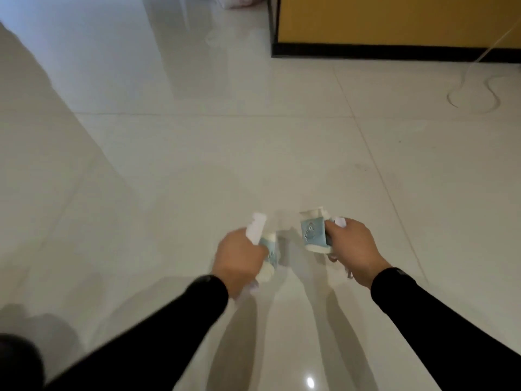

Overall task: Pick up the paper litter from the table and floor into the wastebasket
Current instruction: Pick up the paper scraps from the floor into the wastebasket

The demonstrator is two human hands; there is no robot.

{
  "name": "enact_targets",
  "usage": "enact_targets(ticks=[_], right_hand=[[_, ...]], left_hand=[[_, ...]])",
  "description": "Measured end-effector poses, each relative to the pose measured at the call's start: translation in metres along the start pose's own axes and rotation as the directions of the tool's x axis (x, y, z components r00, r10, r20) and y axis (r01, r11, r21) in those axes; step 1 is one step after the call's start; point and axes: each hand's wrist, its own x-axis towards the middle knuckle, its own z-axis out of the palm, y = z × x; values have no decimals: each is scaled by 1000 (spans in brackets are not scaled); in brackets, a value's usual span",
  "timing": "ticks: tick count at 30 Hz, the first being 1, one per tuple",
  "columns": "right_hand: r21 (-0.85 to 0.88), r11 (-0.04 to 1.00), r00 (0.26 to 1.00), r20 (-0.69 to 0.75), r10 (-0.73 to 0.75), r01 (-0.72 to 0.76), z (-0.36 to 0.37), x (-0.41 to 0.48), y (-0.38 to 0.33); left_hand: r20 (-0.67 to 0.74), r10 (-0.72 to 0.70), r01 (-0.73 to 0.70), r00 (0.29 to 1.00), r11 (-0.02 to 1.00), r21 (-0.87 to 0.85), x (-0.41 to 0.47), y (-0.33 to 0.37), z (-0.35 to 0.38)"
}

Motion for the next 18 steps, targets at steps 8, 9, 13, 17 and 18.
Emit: enact_targets(ticks=[8,9,13,17,18], right_hand=[[171,951,902,310,-301,259,82,-91,-202],[187,941,868,367,-334,283,100,-108,-227],[250,910,722,554,-414,330,185,-183,-292],[303,903,607,669,-429,305,260,-252,-308],[302,903,592,683,-428,305,276,-267,-305]], left_hand=[[-222,126,-112,967,991,77,-66,63,-270],[-269,116,-99,956,992,75,-84,59,-301],[-463,11,-2,887,1000,19,-156,15,-385],[-662,-101,18,743,991,-131,-211,-50,-420],[-697,-130,10,705,985,-174,-222,-65,-424]])
